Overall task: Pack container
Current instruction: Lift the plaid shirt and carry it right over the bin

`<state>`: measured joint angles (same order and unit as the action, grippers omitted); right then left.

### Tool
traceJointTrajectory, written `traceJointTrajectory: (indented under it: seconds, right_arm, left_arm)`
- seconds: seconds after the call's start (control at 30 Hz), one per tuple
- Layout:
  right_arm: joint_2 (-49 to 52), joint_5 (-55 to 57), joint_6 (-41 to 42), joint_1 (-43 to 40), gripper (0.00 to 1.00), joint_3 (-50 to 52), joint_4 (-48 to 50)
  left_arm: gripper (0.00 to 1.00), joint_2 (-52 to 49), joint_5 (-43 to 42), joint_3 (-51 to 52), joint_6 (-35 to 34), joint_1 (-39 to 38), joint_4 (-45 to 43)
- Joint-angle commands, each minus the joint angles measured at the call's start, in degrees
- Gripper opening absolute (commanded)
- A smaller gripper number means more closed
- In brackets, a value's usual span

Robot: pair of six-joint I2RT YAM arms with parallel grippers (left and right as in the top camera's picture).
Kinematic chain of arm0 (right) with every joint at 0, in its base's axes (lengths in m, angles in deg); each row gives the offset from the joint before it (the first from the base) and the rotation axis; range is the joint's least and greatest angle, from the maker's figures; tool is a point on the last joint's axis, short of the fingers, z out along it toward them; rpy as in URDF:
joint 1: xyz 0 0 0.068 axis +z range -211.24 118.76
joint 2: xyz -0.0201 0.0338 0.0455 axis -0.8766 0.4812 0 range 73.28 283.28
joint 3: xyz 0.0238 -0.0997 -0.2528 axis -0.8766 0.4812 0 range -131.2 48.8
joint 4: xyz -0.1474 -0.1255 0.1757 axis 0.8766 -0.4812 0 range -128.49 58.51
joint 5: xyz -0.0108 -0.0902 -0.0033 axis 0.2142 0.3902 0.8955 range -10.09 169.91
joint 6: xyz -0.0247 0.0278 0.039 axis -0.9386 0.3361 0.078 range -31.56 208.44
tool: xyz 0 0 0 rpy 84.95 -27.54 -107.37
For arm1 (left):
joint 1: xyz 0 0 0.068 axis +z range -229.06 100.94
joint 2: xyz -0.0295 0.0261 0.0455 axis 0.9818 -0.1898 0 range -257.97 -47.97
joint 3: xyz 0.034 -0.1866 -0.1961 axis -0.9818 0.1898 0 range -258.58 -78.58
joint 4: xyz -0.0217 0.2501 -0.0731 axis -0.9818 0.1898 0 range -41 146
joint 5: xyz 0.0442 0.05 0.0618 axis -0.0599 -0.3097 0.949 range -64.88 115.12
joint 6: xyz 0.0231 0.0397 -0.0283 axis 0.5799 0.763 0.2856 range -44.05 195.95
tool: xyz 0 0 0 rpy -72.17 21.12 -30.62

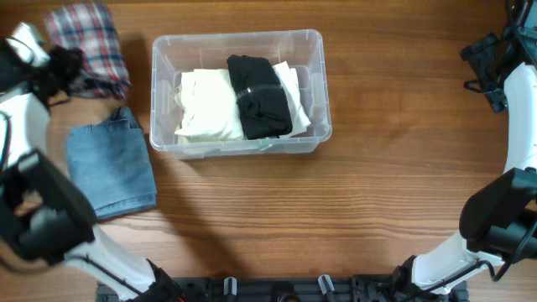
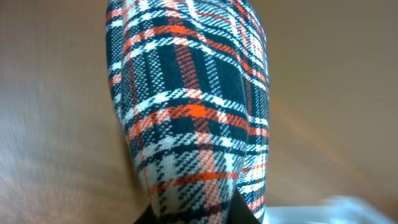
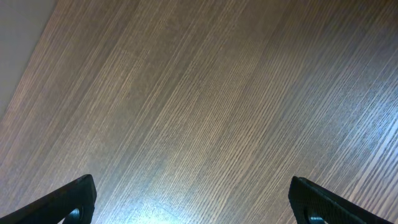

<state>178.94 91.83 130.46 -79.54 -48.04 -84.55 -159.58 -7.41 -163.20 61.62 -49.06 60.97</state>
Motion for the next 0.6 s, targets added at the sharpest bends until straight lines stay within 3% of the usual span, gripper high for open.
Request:
traceJointTrajectory:
  seconds: [0.0,0.1,0.2,0.37,0.57]
  right_arm:
    - [0.9,-0.4,0.5,0.2,1.0,0.2,0.2]
    - [0.9,-0.4,0.5,0.2,1.0,0.2,0.2]
    - [0.9,-0.4,0.5,0.2,1.0,0.2,0.2]
    - [0.9,-0.4,0.5,0.2,1.0,0.2,0.2]
    - [0.9,-0.4,0.5,0.2,1.0,0.2,0.2]
  left_arm:
    - [0.04,12.8,-9.7,-0.9,-2.3,0.0,-1.4]
    - [0.04,18.9,-11.3,-0.9,-6.9,-0.6,-1.4]
    - [0.04,26.1,-21.5,-0.9,-10.1,-2.6,0.2]
    - [0.04,29.7,-22.0,-0.9,-12.9,-8.6,10.8]
    - [0.04,27.2,-21.1,-0.9,-14.7,-20.3,21.3]
